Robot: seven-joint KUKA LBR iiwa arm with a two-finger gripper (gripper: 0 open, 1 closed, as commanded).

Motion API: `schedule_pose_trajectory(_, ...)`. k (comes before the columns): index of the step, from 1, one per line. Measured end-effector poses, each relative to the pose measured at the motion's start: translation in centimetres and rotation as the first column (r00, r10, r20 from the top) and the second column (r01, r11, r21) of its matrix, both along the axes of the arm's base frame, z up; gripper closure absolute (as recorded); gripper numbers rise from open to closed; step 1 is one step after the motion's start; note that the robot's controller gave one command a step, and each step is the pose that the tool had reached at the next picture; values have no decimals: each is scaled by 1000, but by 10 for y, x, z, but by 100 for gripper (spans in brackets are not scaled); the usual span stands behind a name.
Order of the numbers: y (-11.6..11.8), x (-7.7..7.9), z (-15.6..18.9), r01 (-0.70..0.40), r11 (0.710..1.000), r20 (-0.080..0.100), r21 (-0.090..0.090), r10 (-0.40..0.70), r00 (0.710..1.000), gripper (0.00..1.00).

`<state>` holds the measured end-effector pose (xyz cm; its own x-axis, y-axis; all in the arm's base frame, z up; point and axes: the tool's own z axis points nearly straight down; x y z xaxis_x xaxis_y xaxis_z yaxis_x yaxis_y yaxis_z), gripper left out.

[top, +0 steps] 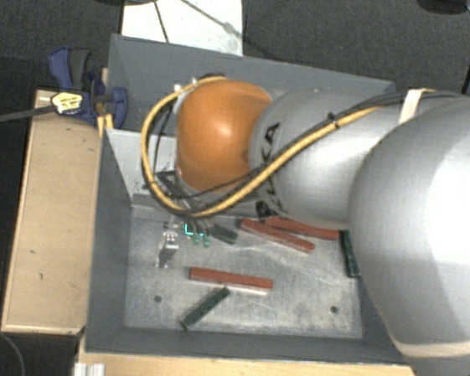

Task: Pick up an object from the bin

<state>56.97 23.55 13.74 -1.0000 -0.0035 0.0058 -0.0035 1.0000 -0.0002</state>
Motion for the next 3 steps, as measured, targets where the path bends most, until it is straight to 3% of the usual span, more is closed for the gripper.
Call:
schedule_pose_trajectory(1, 0, 1, 2, 1, 1000, 3, 0, -1, 1000, 0)
schedule_pose_trajectory(2, -12, -3, 38, -74, 997, 3, 0, 74, 997, 0)
schedule_pose_trajectory(3, -44, -40, 25, -181, 983, 22, 3, 181, 983, 0)
